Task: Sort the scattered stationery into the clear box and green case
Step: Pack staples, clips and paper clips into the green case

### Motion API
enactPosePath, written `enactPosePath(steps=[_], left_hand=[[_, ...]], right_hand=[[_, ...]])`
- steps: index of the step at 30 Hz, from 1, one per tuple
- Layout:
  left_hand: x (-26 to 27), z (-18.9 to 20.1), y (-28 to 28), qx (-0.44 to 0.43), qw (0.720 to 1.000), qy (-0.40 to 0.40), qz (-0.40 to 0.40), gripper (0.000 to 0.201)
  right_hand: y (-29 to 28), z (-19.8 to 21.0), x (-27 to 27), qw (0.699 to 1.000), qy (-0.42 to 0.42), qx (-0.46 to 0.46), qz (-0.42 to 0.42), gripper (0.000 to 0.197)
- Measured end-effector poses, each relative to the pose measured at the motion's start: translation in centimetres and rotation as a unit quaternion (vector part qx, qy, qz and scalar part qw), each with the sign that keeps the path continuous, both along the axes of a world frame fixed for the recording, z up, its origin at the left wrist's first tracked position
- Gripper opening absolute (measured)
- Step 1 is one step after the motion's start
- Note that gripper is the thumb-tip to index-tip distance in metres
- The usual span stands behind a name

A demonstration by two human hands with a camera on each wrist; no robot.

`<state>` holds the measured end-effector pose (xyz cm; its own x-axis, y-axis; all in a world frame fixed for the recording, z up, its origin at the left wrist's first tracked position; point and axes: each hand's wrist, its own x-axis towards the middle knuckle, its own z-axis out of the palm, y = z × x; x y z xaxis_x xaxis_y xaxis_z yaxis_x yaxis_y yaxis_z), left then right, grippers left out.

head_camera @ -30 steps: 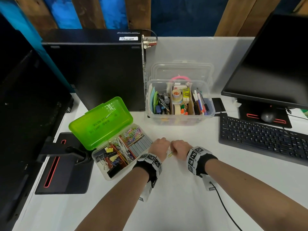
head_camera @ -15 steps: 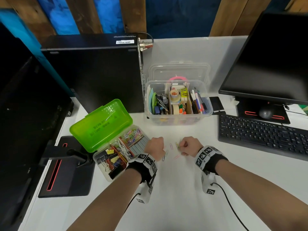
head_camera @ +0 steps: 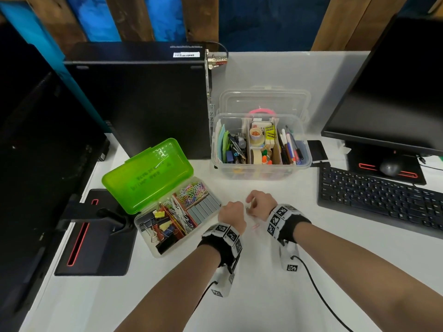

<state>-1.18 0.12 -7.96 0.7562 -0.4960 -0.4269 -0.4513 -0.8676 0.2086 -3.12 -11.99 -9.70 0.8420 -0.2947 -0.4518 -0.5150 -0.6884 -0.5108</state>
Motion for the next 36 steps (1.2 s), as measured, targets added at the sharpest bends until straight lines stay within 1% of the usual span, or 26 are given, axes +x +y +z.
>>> enactPosePath(steps=[3,5,11,14,17,21,24,25,26,28,29,32,34,36], left_hand=[[-0.1,0.3,-0.3,0.005,0.999,-0.023,-0.025,0.024],[-0.2,0.6,-0.5,0.0,0.999,-0.028,-0.031,0.023],[0.0,1.1,-0.9,-0.003,0.999,-0.032,-0.039,0.02],[0.2,0.9,-1.1,0.005,1.0,-0.019,-0.018,0.022],[0.5,0.8,-1.2,0.005,1.0,-0.003,0.009,0.024],[0.7,0.2,-0.8,-0.003,0.999,0.01,-0.032,0.02],[0.7,-0.2,-0.6,0.007,0.998,0.022,-0.053,0.019],[0.7,-0.3,-0.5,0.007,0.998,0.028,-0.06,0.019],[0.8,-0.3,-0.5,0.004,0.997,0.029,-0.07,0.02],[1.0,-0.2,-0.3,0.001,0.996,0.025,-0.09,0.021],[1.2,0.0,-0.2,-0.002,0.995,0.022,-0.094,0.021],[2.3,0.7,0.4,-0.027,0.996,0.012,-0.082,0.02],[3.4,1.4,1.5,-0.07,0.996,0.003,-0.061,0.019],[4.9,2.0,2.9,-0.118,0.993,-0.012,-0.023,0.016]], right_hand=[[0.5,0.0,0.3,0.996,0.015,-0.072,0.044,0.014],[0.7,0.1,0.5,0.993,0.029,-0.094,0.061,0.013],[0.8,0.5,1.4,0.99,0.053,-0.114,0.071,0.014],[0.6,0.6,1.7,0.988,0.073,-0.113,0.079,0.017],[0.2,0.6,1.7,0.988,0.075,-0.098,0.087,0.018],[-0.3,0.7,0.9,0.984,0.092,-0.099,0.116,0.023],[-0.5,0.7,0.4,0.985,0.073,-0.089,0.127,0.016],[-0.6,0.8,0.2,0.984,0.077,-0.085,0.136,0.01],[-0.6,0.9,0.1,0.983,0.079,-0.079,0.146,0.008],[-0.7,1.0,0.1,0.982,0.089,-0.064,0.151,0.024],[-0.8,1.1,0.1,0.983,0.096,-0.052,0.146,0.027],[-1.2,1.4,-0.1,0.985,0.113,-0.012,0.127,0.024],[-1.5,1.5,-0.3,0.986,0.118,0.008,0.115,0.025],[-1.6,1.6,-0.5,0.986,0.123,0.02,0.112,0.025]])
